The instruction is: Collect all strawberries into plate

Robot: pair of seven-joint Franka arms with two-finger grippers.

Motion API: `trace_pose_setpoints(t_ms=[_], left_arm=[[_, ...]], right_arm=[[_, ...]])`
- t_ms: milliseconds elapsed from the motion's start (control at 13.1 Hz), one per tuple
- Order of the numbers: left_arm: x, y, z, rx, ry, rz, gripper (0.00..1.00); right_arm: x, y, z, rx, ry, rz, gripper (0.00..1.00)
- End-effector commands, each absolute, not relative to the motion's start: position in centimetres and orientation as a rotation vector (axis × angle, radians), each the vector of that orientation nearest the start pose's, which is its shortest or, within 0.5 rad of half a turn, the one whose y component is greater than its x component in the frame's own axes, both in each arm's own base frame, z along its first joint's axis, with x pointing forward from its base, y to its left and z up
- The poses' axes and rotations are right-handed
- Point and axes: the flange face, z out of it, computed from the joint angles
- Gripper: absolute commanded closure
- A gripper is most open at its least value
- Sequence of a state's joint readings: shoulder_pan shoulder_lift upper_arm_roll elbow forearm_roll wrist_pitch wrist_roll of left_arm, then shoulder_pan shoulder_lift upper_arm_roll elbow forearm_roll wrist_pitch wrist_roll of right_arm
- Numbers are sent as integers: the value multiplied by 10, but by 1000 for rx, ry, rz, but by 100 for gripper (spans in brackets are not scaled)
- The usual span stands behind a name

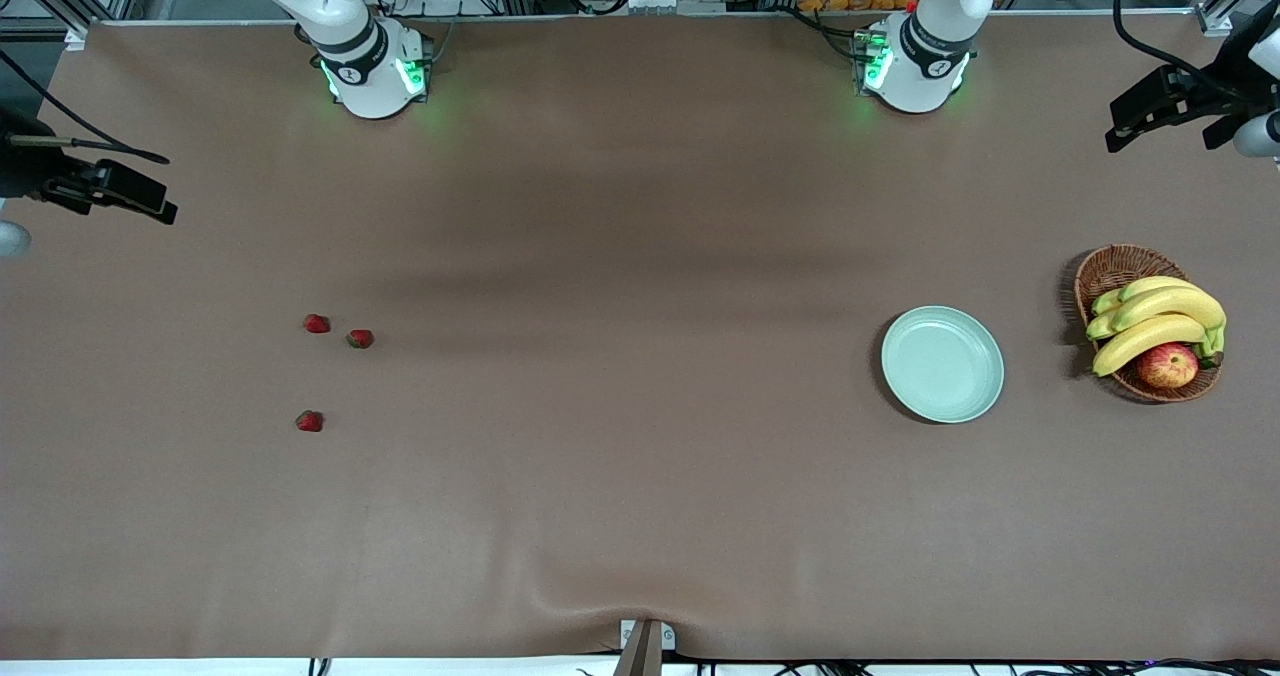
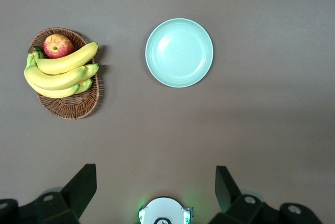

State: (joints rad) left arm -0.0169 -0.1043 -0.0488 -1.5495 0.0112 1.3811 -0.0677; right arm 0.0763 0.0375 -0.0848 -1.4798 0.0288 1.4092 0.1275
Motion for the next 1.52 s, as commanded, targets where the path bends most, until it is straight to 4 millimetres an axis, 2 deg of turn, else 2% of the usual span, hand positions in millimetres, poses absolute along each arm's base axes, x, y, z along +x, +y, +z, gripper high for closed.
trace_pose_setpoints(t_ms=[0, 305, 457, 610, 762, 914, 1219, 1448], left_arm=[[501, -38, 678, -3107, -12, 75, 0], [503, -34, 677, -3104, -19, 79, 0], [507, -30, 668, -3102, -29, 108, 0], [506, -31, 667, -3107, -25, 111, 0], [509, -31, 664, -3111, -24, 102, 0], [516, -30, 641, -3110, -17, 112, 0], [529, -14, 564, -3110, -39, 110, 0], [543, -18, 523, -3114, -24, 44, 0]], right_arm=[[552, 1, 639, -3130, 192, 166, 0], [552, 5, 638, -3133, 184, 169, 0], [552, 2, 634, -3125, 199, 186, 0], [551, -3, 634, -3120, 212, 193, 0], [544, -9, 630, -3110, 232, 284, 0], [543, -11, 630, -3109, 234, 289, 0], [543, -5, 628, -3108, 222, 296, 0], [543, -1, 630, -3113, 218, 292, 0]])
